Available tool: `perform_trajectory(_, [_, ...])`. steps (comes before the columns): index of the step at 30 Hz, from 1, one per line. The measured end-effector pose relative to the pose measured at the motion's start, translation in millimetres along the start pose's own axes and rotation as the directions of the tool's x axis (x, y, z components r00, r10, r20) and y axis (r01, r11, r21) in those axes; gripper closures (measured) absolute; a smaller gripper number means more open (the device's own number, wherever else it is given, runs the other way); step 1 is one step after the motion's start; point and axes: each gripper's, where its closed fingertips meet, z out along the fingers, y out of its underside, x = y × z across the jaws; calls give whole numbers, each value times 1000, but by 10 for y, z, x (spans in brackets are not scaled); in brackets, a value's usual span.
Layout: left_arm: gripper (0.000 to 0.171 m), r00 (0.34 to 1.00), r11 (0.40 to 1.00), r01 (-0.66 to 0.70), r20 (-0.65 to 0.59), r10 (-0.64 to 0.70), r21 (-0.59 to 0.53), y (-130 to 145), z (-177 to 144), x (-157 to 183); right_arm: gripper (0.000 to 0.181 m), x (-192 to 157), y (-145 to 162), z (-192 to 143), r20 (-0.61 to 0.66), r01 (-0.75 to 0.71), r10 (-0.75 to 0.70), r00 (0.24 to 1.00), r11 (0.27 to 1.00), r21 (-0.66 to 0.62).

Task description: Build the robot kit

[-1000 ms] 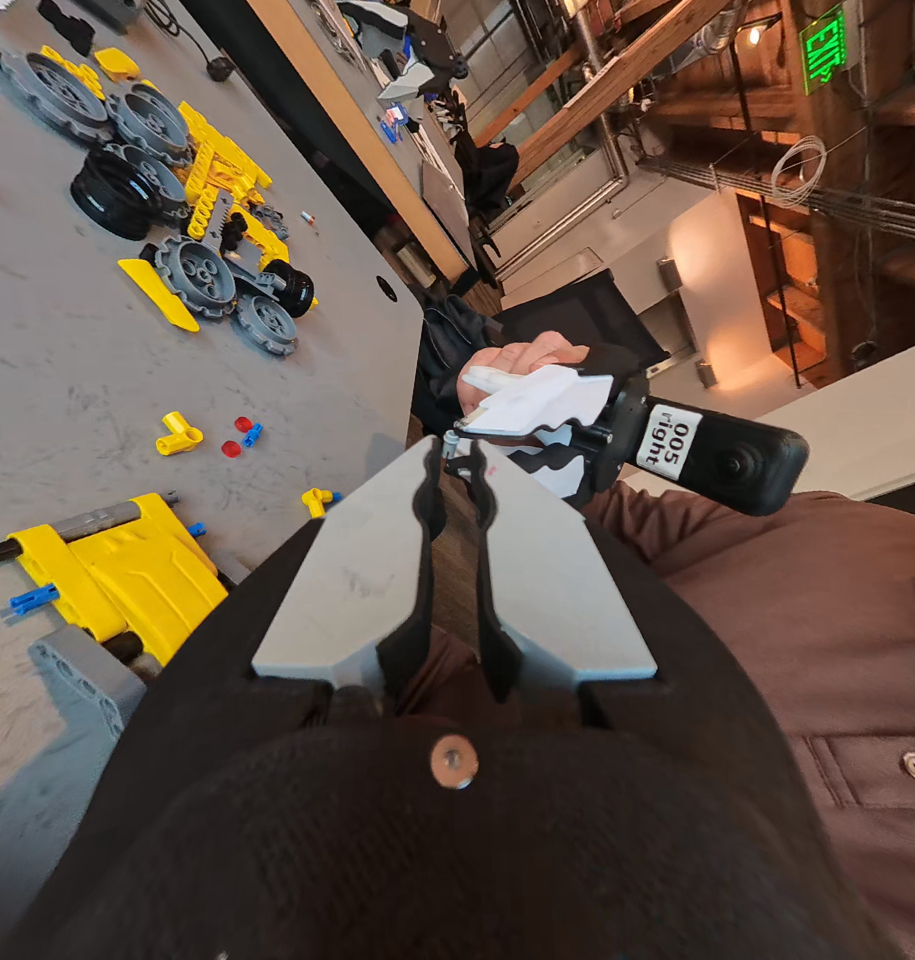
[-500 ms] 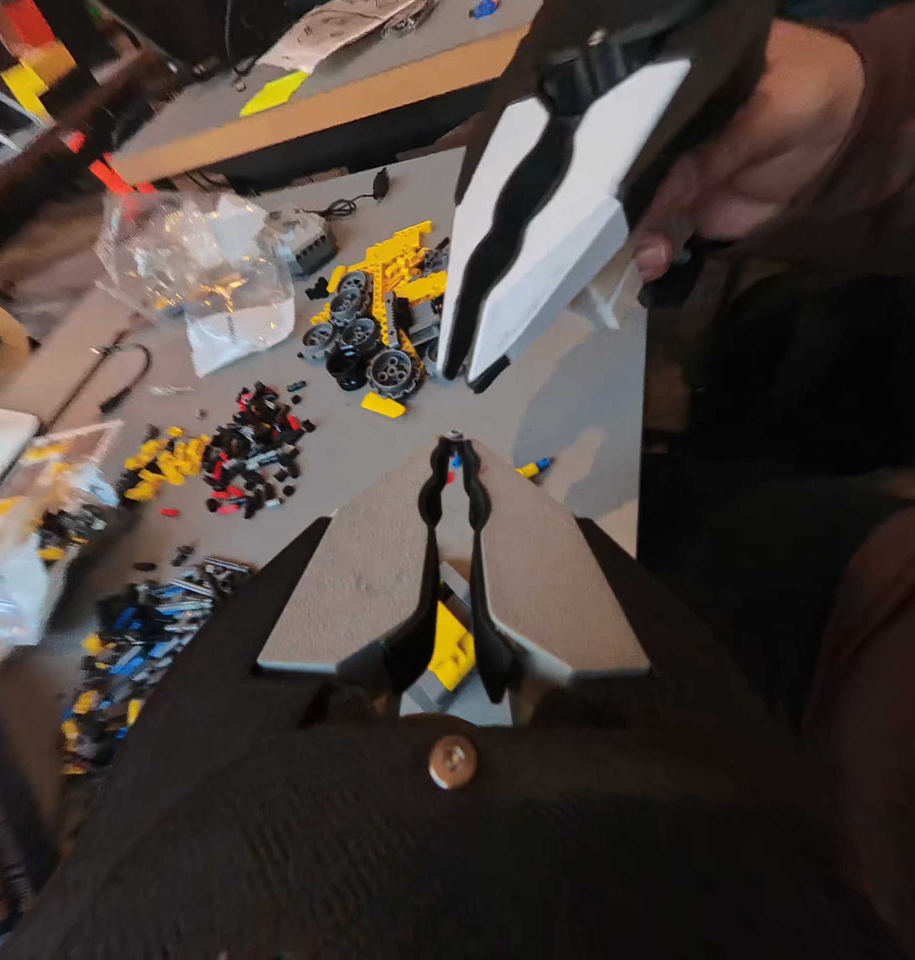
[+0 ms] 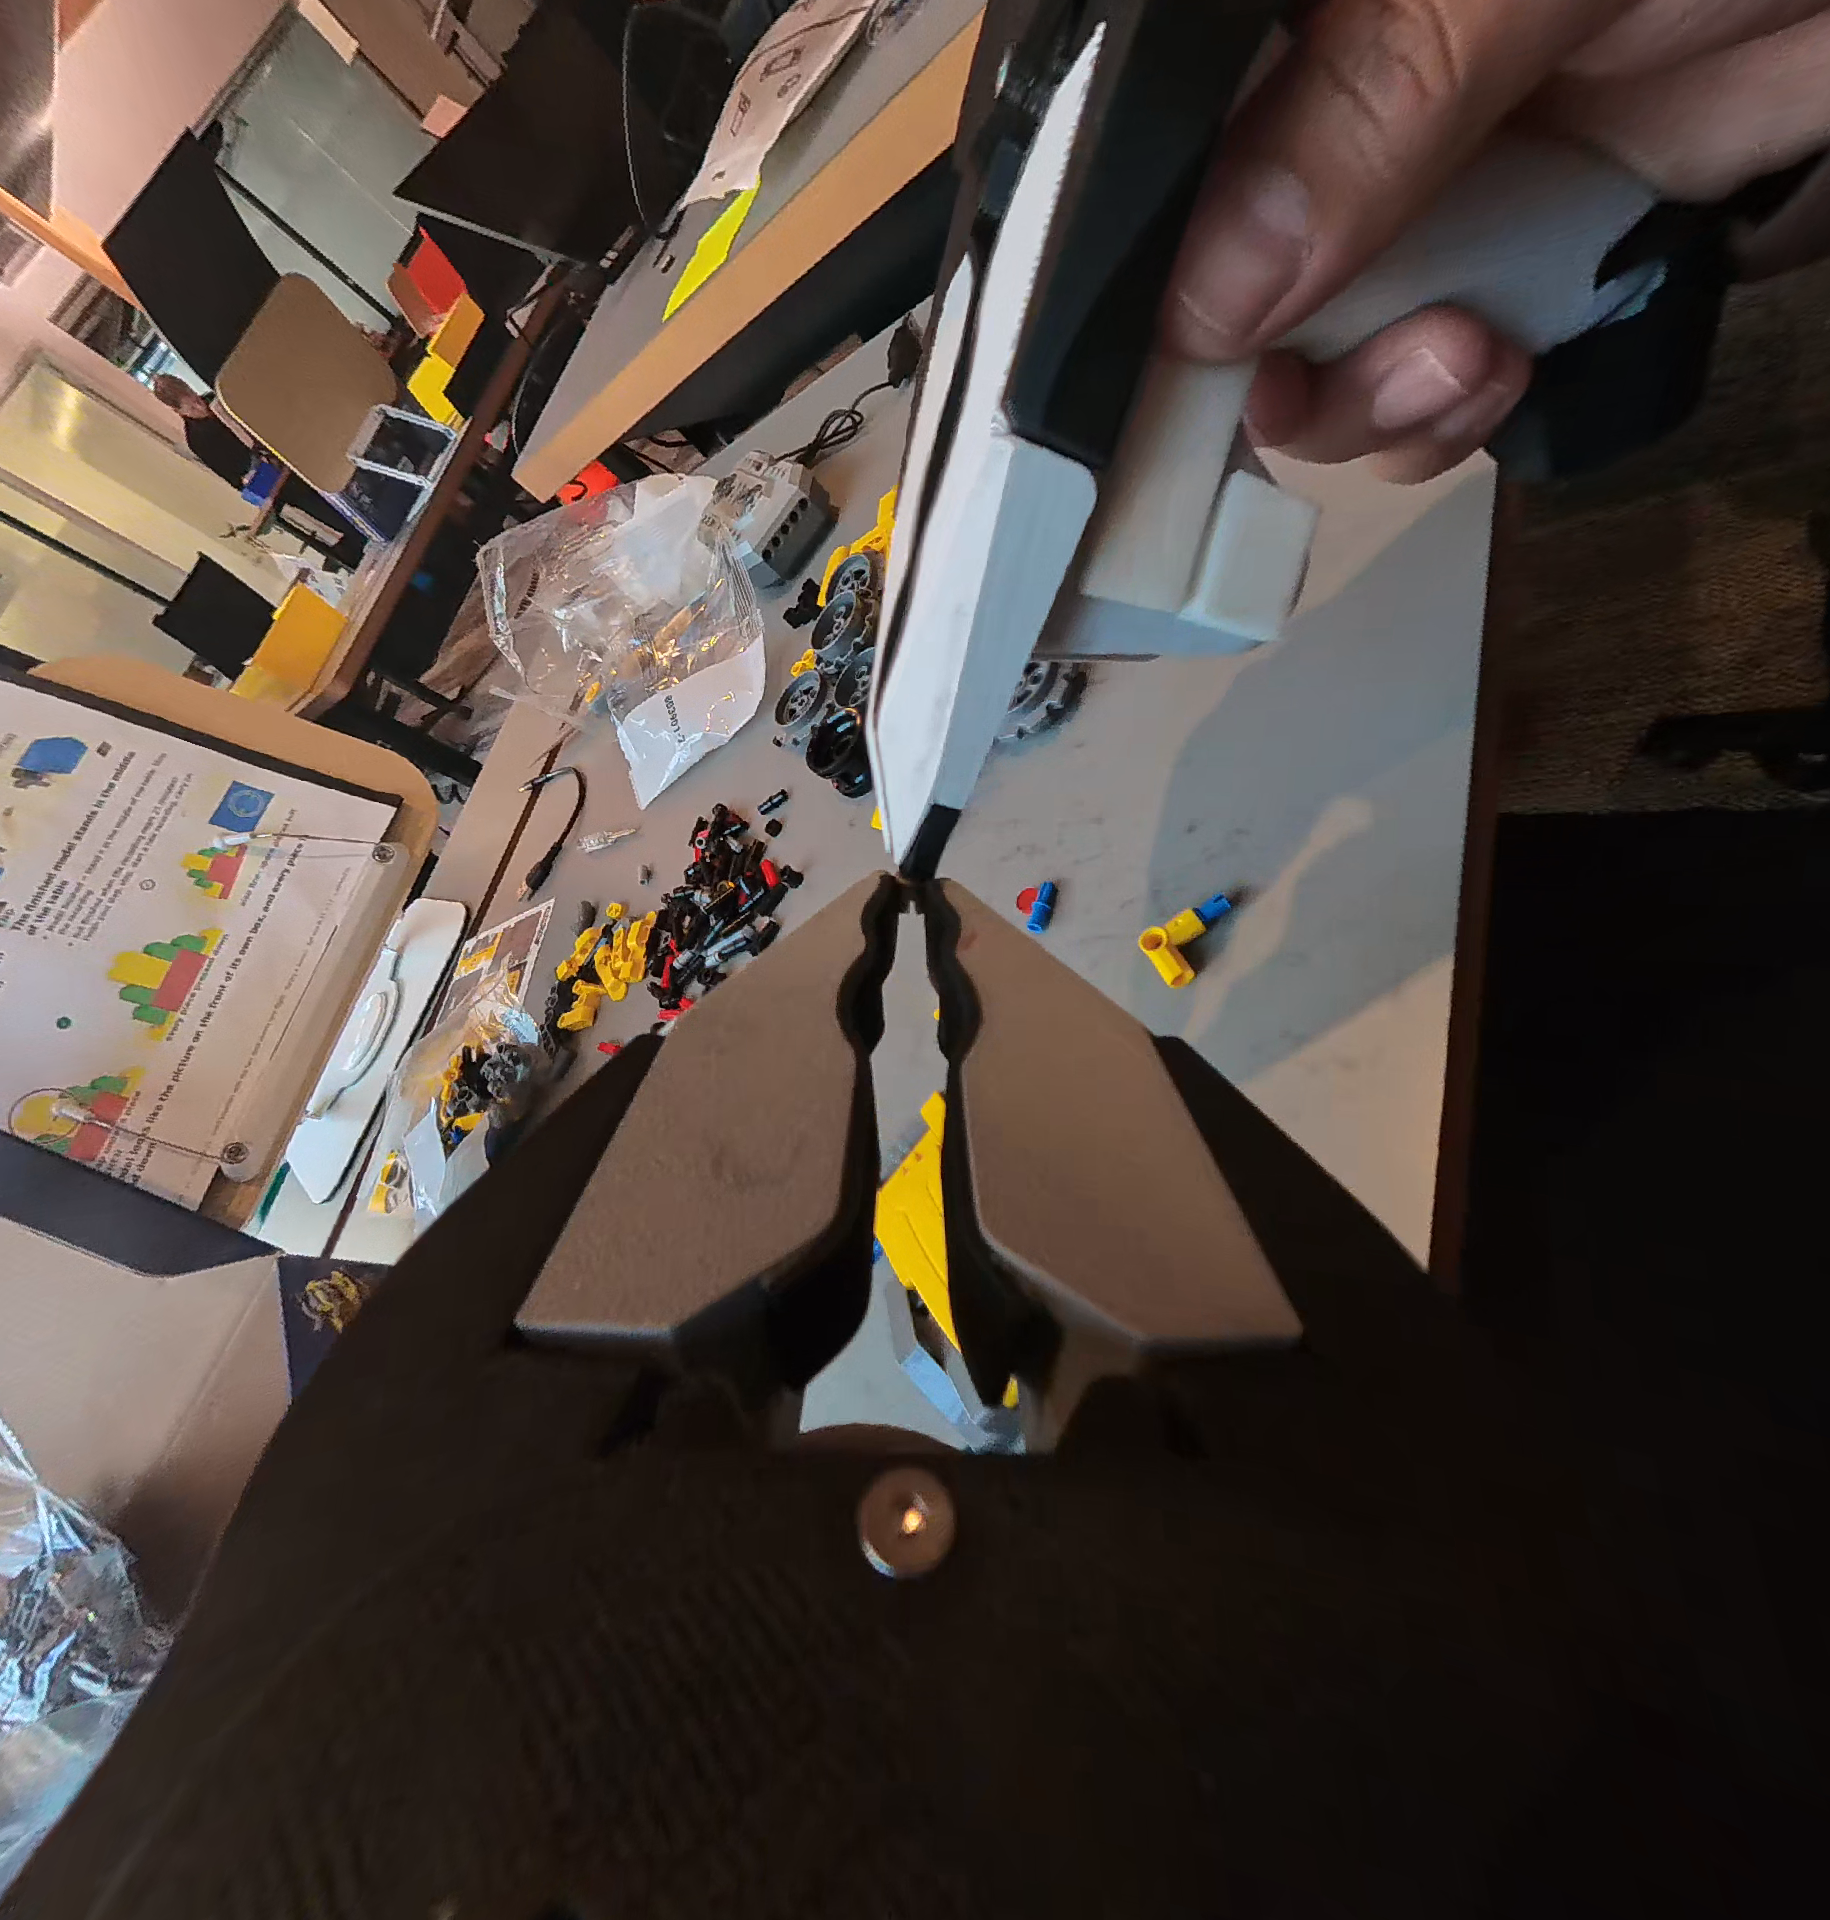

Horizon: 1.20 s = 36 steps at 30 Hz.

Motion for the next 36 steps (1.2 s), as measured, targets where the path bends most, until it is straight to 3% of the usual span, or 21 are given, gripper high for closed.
perform_trajectory(7, [171, 999, 1000, -29, 16, 30, -9, 1, 8, 14, 170, 52, 19, -3, -6, -55, 55, 998, 998, -6])
perform_trajectory(14, [170, 999, 999, -33, 28, 34, -26, 39, 26, 31, 178, 41, 52, 19, -5, -56, 56, 998, 998, -17])
perform_trajectory(26, [170, 989, 989, 145, -29, -145, 10, 16, 53, 90, 181, 86, 103, -37, -24, -76, 77, 997, 997, 9])
perform_trajectory(36, [170, 986, 987, 163, -42, -163, -13, 84, 151, 123, 181, 228, 170, -30, -36, -133, 134, 990, 991, 36])
